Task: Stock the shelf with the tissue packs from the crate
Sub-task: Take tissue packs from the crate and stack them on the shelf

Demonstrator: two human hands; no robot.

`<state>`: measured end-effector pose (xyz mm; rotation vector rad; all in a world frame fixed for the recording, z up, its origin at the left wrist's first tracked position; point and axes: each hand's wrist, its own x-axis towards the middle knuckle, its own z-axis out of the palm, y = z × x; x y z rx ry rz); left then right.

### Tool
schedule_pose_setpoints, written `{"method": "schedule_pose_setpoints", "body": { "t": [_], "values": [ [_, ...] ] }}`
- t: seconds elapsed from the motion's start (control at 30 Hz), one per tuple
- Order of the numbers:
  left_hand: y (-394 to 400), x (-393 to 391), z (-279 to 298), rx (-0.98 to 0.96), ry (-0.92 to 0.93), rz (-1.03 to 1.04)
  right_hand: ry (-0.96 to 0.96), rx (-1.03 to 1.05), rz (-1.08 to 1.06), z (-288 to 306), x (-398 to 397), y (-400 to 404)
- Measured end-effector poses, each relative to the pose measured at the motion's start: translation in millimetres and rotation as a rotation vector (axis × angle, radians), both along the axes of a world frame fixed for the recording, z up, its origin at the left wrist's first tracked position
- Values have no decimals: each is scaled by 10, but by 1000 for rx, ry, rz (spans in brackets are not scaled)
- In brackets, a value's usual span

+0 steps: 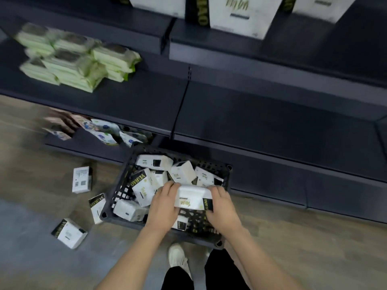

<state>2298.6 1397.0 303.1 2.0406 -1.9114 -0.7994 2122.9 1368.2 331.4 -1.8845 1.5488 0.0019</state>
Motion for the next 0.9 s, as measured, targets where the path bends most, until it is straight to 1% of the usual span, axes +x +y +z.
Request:
{"method": "schedule_pose_setpoints", "body": {
  "t": [0.13, 0.27, 0.47, 0.57, 0.7, 0.83, 0.9],
  "values": [
    [-97, 9, 414, -91, 133, 71, -37, -111, 1, 459, -1, -139],
    [-231, -30, 848, -211, 177, 64, -59, -208, -31, 916, -77, -232],
    [-447, -137, 1515, -380, 149, -33, -111, -362, -70, 1562, -312, -333],
    [-523, -228, 1825, -457, 135, -64, -105, -435, -87, 1856, -441, -381],
    [-675, -350, 2211, -545, 126, -98, -66, -529, -169, 2187, -660, -458],
    [-920, -458, 2574, -633, 66, -130, 43, -588, -290, 2459, -1006, -626],
    [-1054, -545, 2771, -689, 44, -133, 65, -614, -360, 2584, -1204, -752]
  ]
}}
